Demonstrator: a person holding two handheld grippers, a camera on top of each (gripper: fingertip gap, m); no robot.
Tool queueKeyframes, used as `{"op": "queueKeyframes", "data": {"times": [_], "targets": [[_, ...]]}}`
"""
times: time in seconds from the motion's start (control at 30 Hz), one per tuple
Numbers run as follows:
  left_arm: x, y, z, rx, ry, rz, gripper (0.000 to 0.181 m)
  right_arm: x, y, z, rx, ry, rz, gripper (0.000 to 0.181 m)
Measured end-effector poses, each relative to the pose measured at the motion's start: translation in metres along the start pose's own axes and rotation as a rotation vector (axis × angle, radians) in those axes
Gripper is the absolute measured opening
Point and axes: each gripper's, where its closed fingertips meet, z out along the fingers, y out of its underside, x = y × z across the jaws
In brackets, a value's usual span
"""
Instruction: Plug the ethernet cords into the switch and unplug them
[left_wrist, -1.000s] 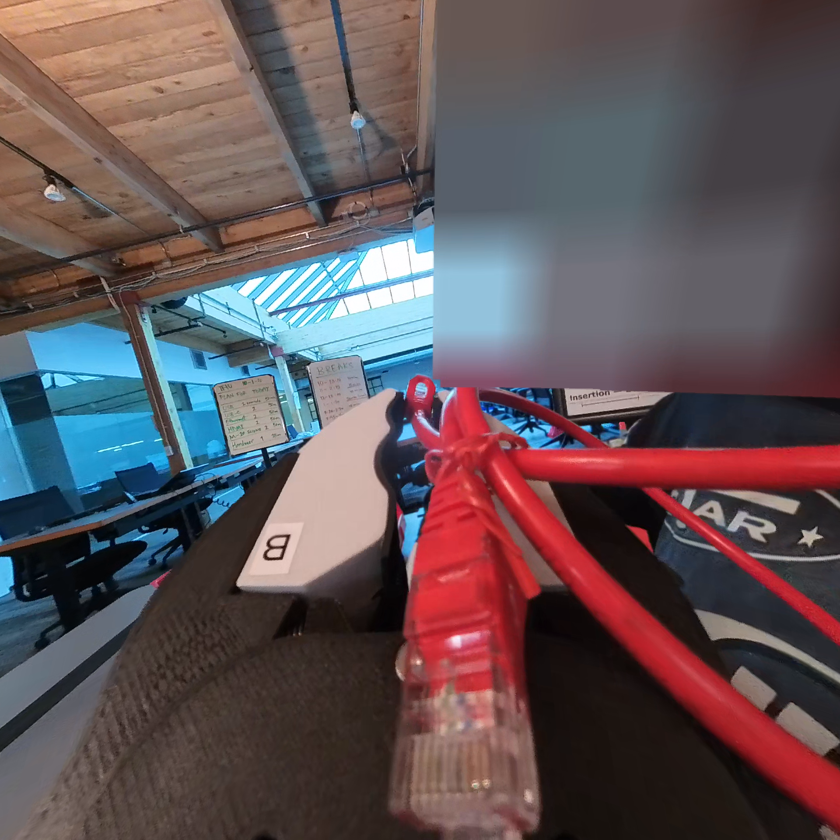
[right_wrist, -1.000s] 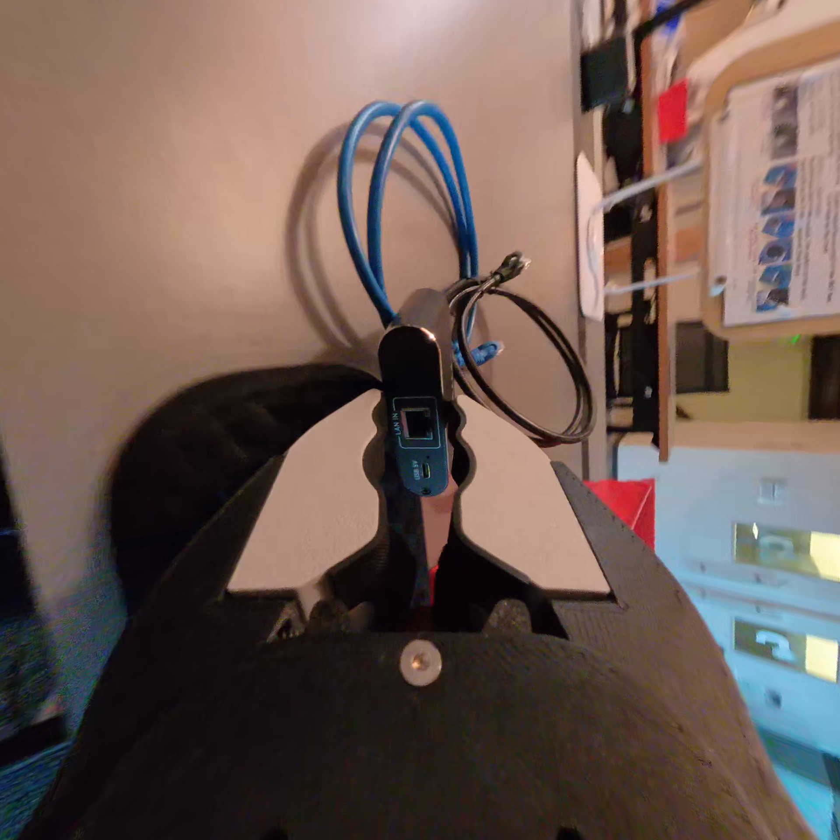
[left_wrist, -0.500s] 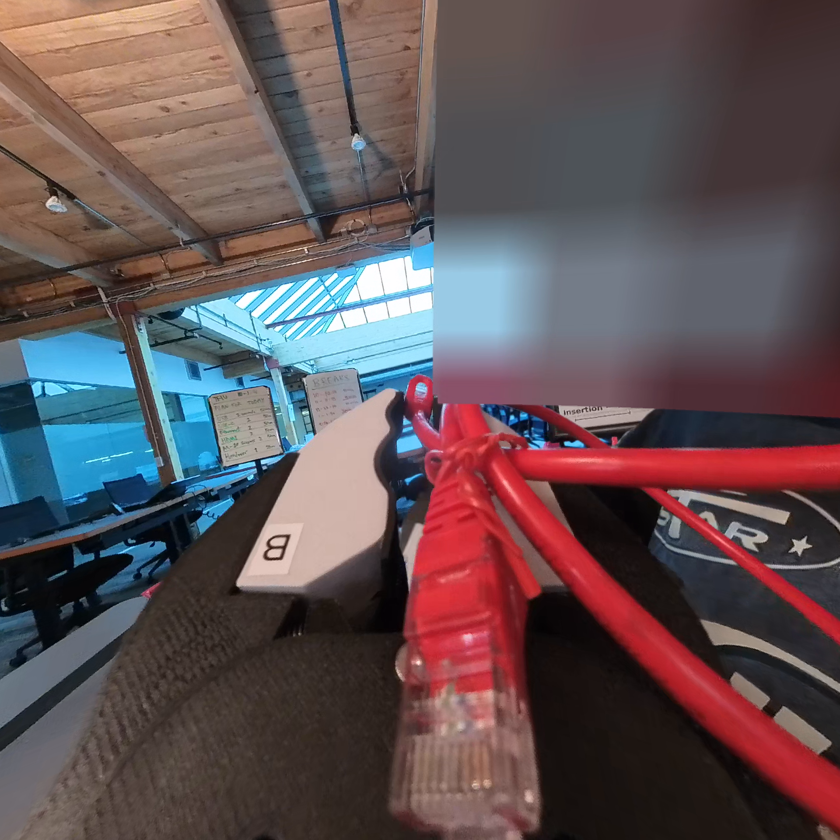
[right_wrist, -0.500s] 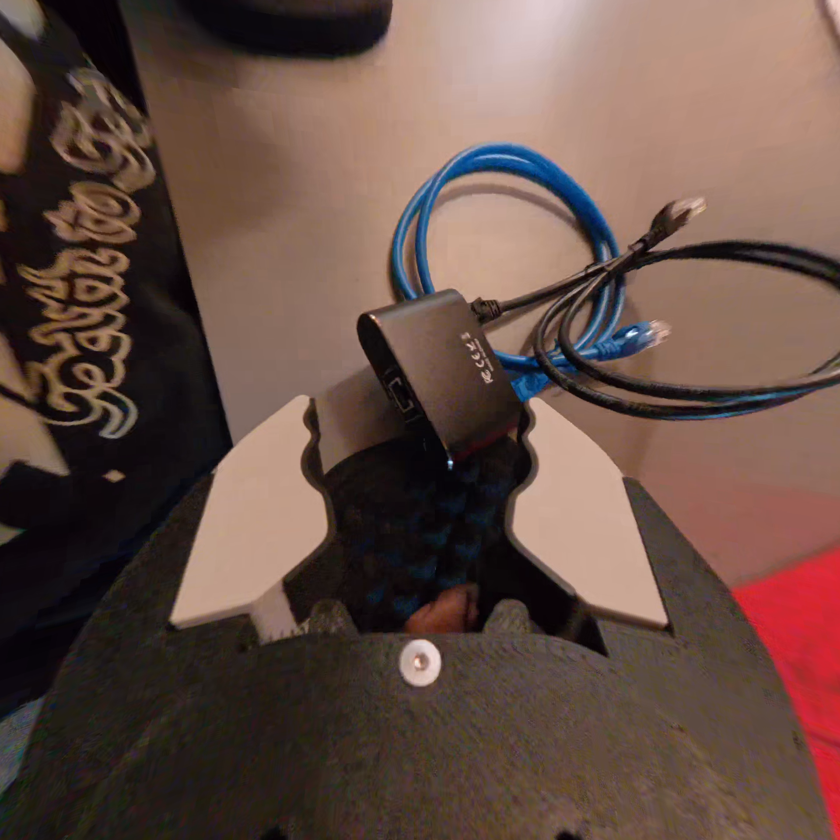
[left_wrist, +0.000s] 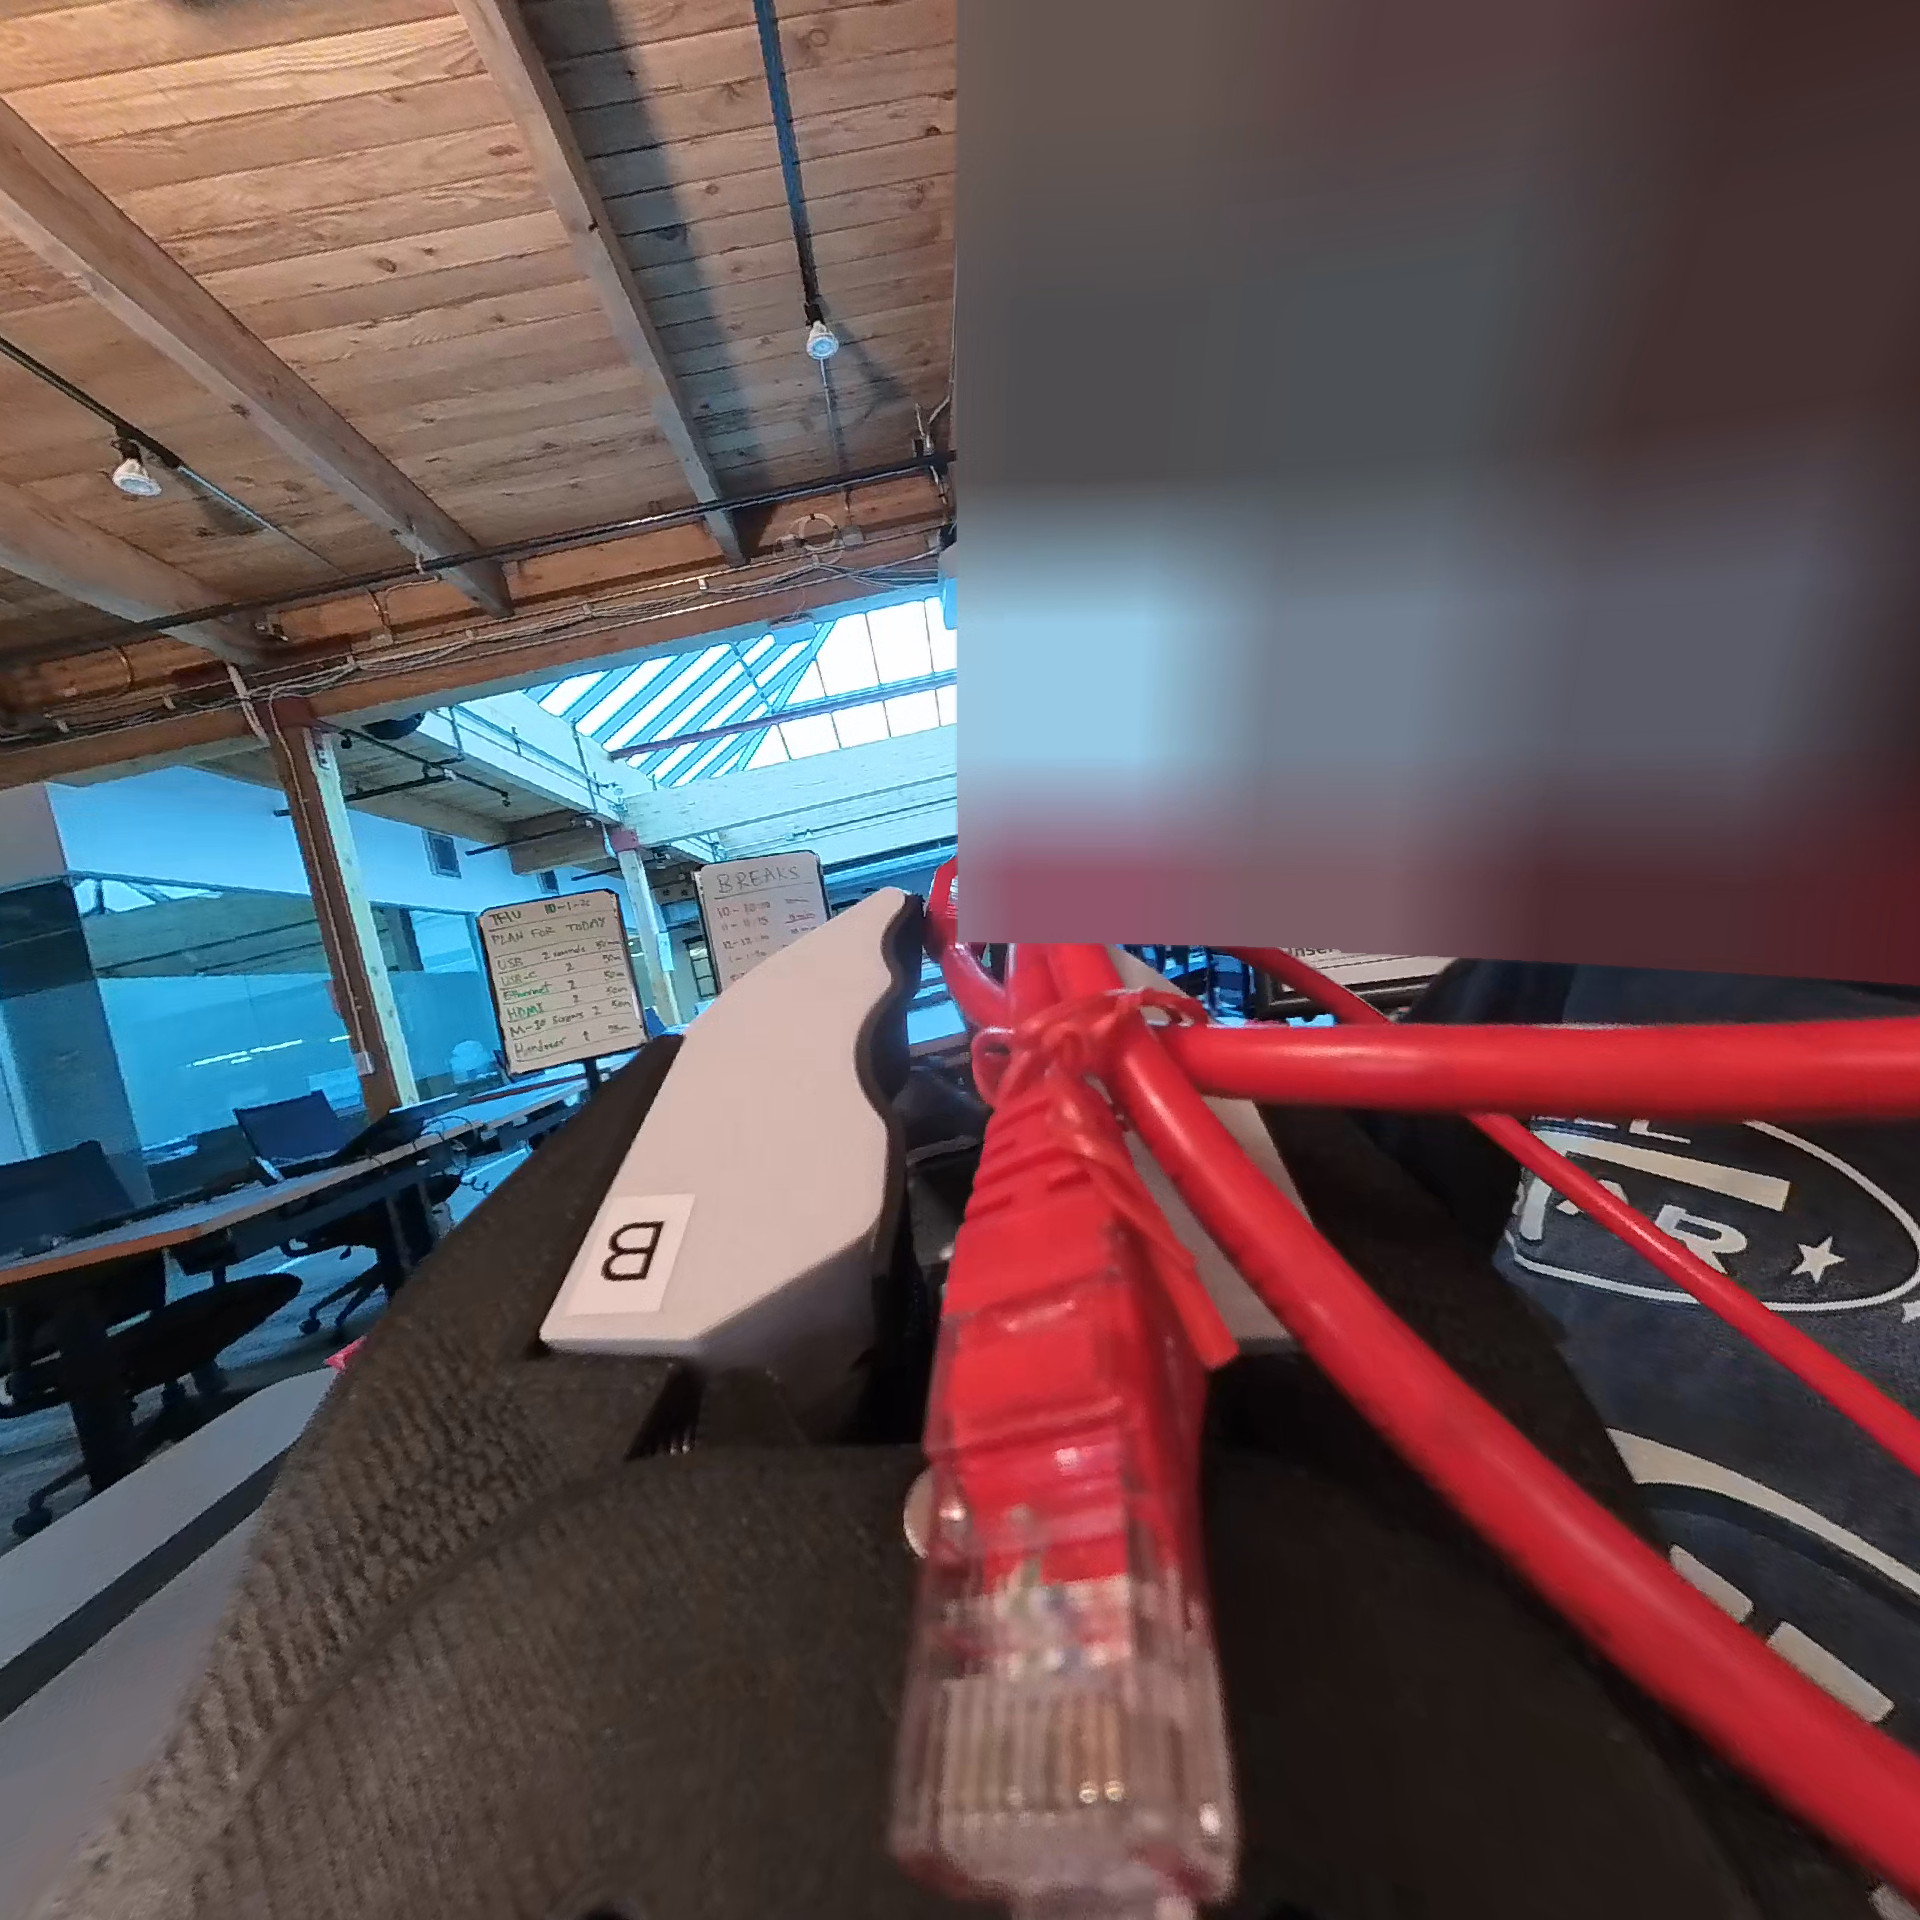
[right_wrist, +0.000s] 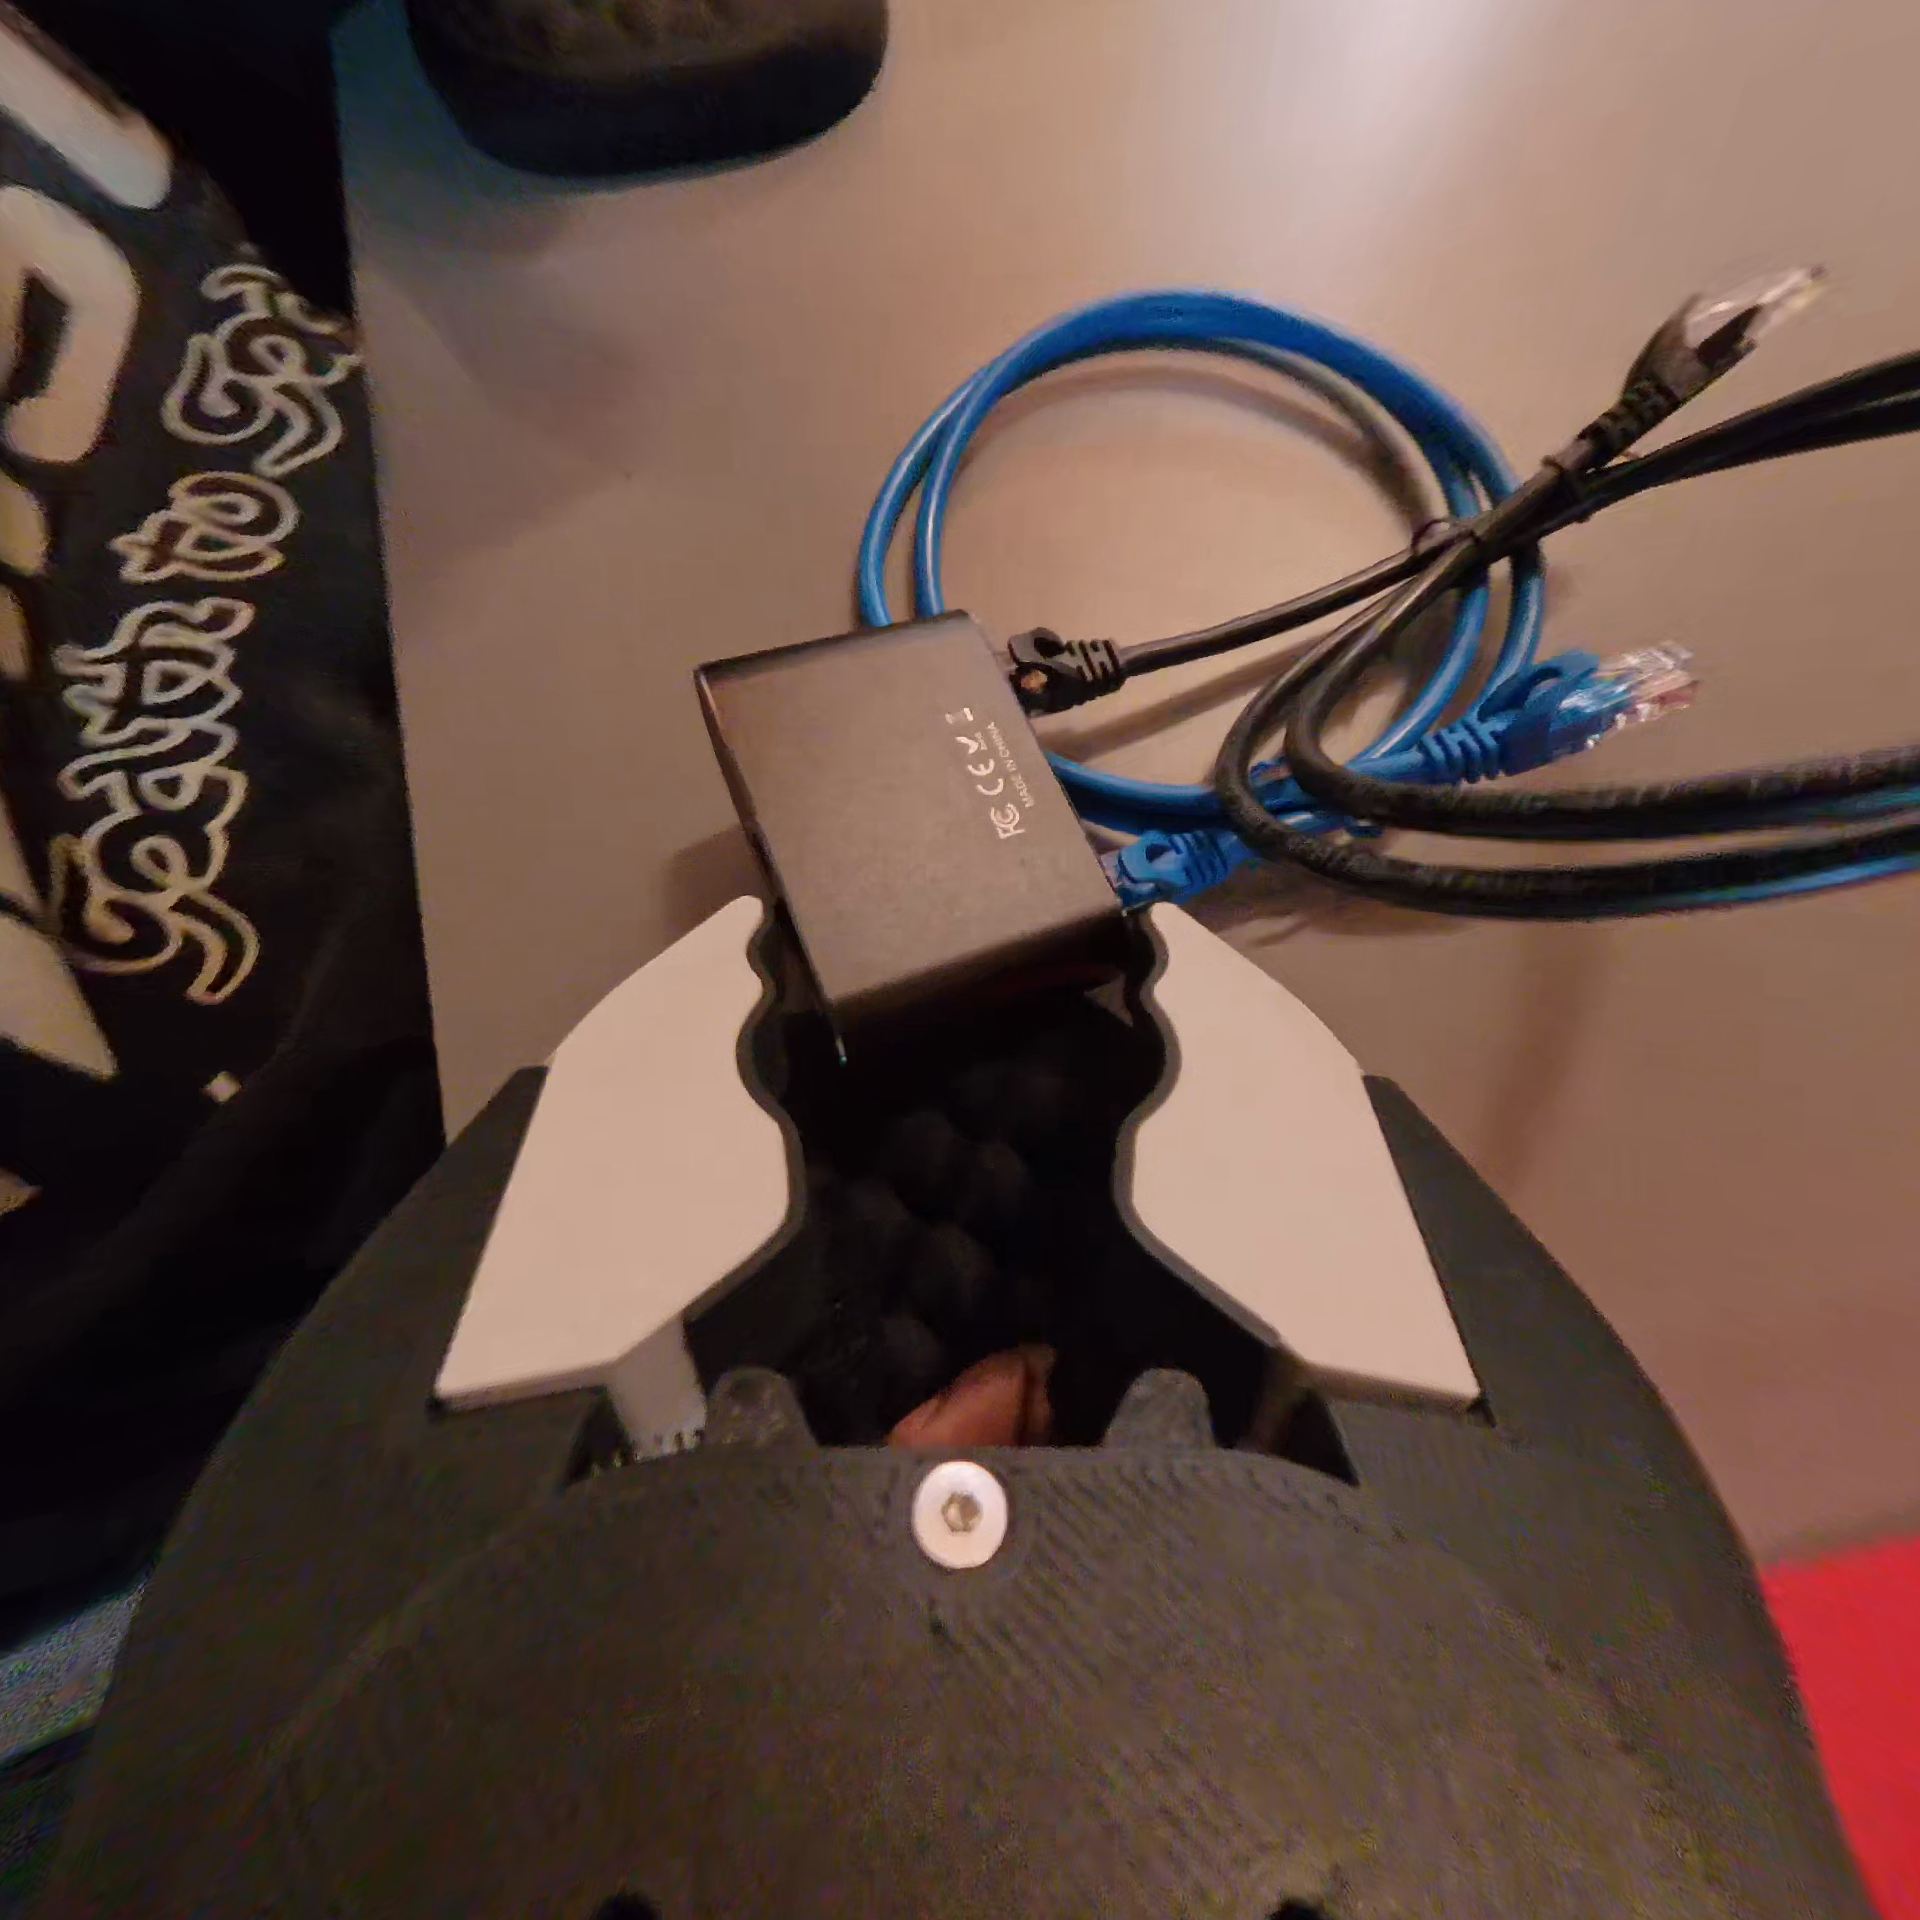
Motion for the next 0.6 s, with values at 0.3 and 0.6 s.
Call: {"op": "queueKeyframes", "data": {"times": [0.3, 0.6], "targets": [[0.0, 0.002, 0.0, 0.0, -0.003, 0.001, 0.012, -0.001, 0.014, -0.043, -0.044, 0.636, 0.237, 0.063], [0.001, 0.005, 0.001, -0.019, -0.003, 0.018, 0.013, -0.038, 0.003, -0.051, -0.147, 0.476, -0.431, 0.086]]}}
